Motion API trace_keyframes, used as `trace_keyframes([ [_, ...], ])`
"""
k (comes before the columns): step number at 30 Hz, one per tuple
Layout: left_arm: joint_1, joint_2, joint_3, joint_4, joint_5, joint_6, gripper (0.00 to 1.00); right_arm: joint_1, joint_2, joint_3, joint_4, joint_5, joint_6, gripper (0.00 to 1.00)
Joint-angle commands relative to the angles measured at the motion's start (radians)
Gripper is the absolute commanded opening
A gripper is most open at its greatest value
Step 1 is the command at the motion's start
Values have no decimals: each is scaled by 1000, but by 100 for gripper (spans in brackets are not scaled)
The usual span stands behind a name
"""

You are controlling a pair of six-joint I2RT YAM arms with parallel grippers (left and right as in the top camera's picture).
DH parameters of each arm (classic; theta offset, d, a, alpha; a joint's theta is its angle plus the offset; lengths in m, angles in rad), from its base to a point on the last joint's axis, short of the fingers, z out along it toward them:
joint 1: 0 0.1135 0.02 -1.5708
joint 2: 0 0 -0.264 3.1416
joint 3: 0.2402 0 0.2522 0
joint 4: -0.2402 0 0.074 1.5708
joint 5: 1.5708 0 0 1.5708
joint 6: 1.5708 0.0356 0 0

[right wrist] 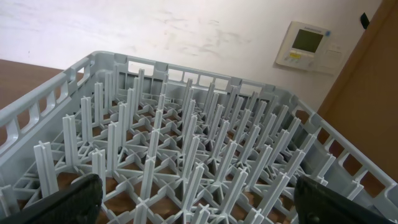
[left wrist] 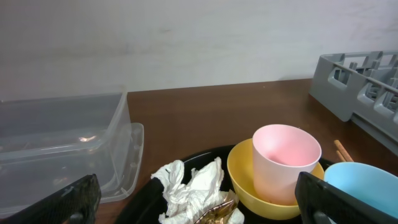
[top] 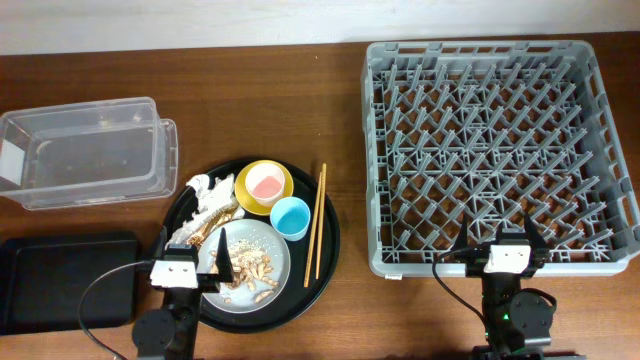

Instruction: Sort waste into correct bins and load items into the dishwasher rack

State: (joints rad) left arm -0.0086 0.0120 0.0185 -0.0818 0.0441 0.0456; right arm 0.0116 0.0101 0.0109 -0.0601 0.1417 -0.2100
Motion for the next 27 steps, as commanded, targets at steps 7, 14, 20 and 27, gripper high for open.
trace_keyframes([
  [7,-4,-4,-9,2,-11,16,99,-7,-1,-5,-5,24,2,98],
  [14,-5,-4,-9,175,938,-414,99,-7,-1,-5,-5,24,2,99],
  [20,-2,-3,44,538,882,-517,100,-7,-1,-5,-5,24,2,98],
  [27,-2,180,491,-246,252,-143,99,-7,-1,-5,-5,24,2,98],
])
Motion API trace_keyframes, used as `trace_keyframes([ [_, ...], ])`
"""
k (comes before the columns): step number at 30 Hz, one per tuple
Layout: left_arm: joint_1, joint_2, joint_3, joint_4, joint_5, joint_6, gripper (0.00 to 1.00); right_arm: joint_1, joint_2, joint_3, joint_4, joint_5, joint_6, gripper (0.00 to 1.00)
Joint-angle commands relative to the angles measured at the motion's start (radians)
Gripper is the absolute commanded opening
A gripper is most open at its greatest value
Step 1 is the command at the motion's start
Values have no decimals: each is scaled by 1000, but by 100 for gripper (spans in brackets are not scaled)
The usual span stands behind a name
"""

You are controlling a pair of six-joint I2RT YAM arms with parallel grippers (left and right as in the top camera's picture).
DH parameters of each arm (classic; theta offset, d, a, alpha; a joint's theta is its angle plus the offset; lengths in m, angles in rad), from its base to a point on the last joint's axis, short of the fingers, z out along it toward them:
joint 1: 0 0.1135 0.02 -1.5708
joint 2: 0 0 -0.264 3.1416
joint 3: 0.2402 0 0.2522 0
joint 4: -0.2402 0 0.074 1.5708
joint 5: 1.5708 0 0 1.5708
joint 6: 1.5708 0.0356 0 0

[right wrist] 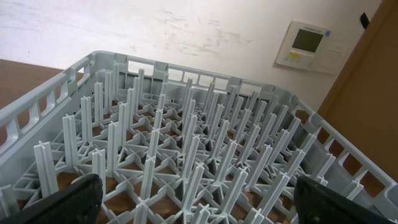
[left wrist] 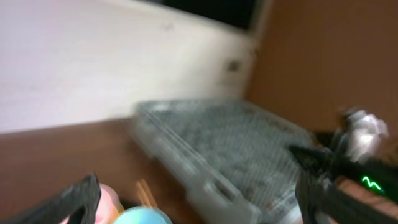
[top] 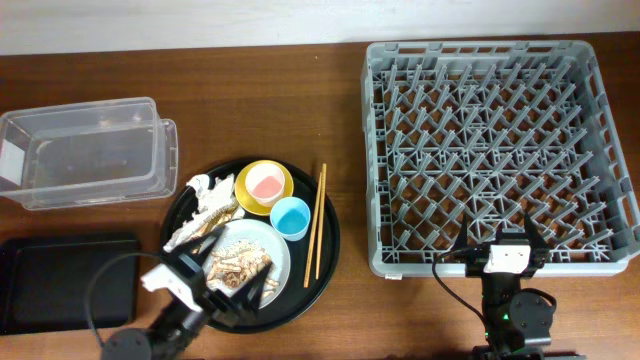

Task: Sort waste into correct bins and load items into the dishwasher rack
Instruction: 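Reach the left gripper to the white tissue and gold wrapper, grasp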

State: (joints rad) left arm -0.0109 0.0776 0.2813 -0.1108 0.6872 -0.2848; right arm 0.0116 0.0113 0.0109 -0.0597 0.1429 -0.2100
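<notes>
A black round tray holds a grey plate with food scraps, a yellow bowl with a pink cup in it, a blue cup, wooden chopsticks and crumpled paper waste. My left gripper hovers open over the plate, turned toward the right. Its blurred wrist view shows the blue cup, the pink cup and the grey dishwasher rack. My right gripper is open at the rack's front edge, nothing between its fingers.
A clear plastic bin stands at the far left, a black bin in front of it. The rack is bare of items. The right arm shows at the right of the left wrist view.
My left gripper has swung round to the right over the plate; its camera now faces the rack instead of the clear bin. The right arm and the objects have not moved.
</notes>
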Motion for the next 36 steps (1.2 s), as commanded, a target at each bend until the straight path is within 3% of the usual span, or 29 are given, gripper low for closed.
trace_keyframes([
  [1,1,238,384,-427,-533,251,99,-7,-2,-5,-5,23,2,98],
  [3,1,388,545,-607,-644,264,99,-7,-2,-5,-5,23,2,98],
  [6,1,628,783,-789,-589,263,99,-7,-2,-5,-5,23,2,98],
  [9,0,776,839,-785,-393,263,99,-7,-2,-5,-5,23,2,98],
  [12,0,866,839,-739,-416,263,98,-7,-2,-5,-5,23,2,98],
  [13,0,898,839,-748,-475,263,90,-7,-2,-5,-5,23,2,99],
  [15,0,1001,839,-795,-603,262,89,-7,-2,-5,-5,23,2,98],
  [16,1,1064,838,-811,-646,243,84,-7,-2,-5,-5,23,2,98],
  [17,1,1125,838,-818,-685,226,63,-7,-2,-5,-5,23,2,98],
  [18,1,1175,839,-819,-716,187,54,-7,-2,-5,-5,23,2,98],
  [27,0,1524,838,-827,-662,167,55,-7,-2,-5,-5,23,2,98],
  [36,4,1632,832,-742,-692,167,54,-7,-2,-5,-5,23,2,98],
])
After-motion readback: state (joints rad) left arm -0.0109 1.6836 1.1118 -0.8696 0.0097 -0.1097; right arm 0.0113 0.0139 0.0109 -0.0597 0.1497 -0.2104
